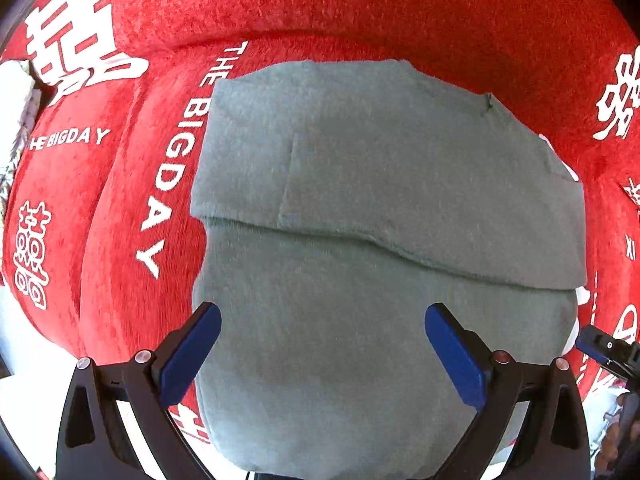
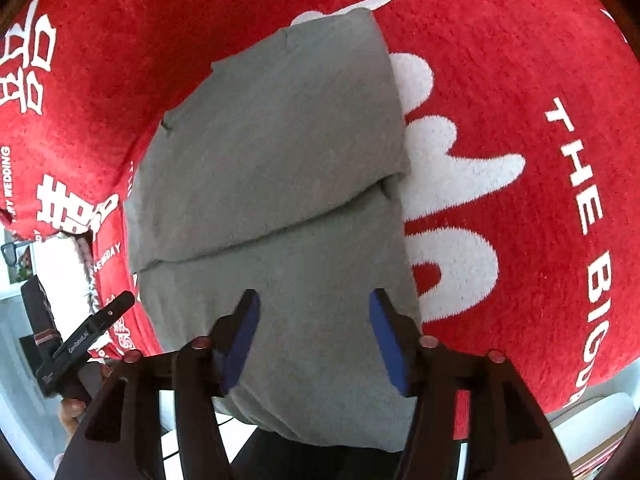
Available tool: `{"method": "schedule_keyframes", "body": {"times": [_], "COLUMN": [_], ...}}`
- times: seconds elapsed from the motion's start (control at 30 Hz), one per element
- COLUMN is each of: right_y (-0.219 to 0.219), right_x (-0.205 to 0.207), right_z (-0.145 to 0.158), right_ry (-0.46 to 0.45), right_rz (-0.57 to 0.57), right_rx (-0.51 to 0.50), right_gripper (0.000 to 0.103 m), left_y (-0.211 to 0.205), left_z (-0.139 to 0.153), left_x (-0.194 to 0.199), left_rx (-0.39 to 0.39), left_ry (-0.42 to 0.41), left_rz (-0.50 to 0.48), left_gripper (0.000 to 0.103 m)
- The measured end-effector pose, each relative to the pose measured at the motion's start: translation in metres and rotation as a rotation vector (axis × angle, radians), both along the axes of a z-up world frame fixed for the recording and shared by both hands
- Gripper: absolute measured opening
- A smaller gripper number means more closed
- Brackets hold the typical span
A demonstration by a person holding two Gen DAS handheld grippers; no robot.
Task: Fold small clothes
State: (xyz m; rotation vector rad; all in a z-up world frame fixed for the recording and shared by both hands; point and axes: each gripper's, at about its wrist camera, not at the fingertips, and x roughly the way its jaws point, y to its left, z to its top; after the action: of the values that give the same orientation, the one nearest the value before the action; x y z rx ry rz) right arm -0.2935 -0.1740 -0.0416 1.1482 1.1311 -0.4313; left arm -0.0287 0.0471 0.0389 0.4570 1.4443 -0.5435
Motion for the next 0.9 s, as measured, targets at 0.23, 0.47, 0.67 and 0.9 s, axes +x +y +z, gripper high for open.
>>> {"method": "schedule_keyframes", "body": {"times": [0.23, 0.47, 0.67, 0.9], "right_y": [0.008, 0.015, 0.031, 0.078], "right_x": [0.002, 0.006, 0.008, -0.012], "right_z": [-0.008, -0.011, -0.01, -0.021], "right_ry": [0.0, -0.002, -0.046, -0.029], "right_rz": [0.051, 0.061, 0.066, 0.078], "right_rx": [0.021, 0.031, 0.042, 0.058], "right_gripper": [0.066, 0.066, 0.066, 0.066], "left_y": [0.005, 0.011, 0.028, 0.087], "left_z": [-0.003, -0.006, -0.013, -0.03], "left_x": [-0.017, -0.03, -0.037, -0.045], "left_rx": [0.018, 0.032, 0.02, 0.048], "left_ry": [-0.001, 0.015, 0.037, 0.051], "left_rz": [0.014, -0.011, -0.055, -0.089], "left_gripper": [0.102, 0.102, 0.102, 0.102]}}
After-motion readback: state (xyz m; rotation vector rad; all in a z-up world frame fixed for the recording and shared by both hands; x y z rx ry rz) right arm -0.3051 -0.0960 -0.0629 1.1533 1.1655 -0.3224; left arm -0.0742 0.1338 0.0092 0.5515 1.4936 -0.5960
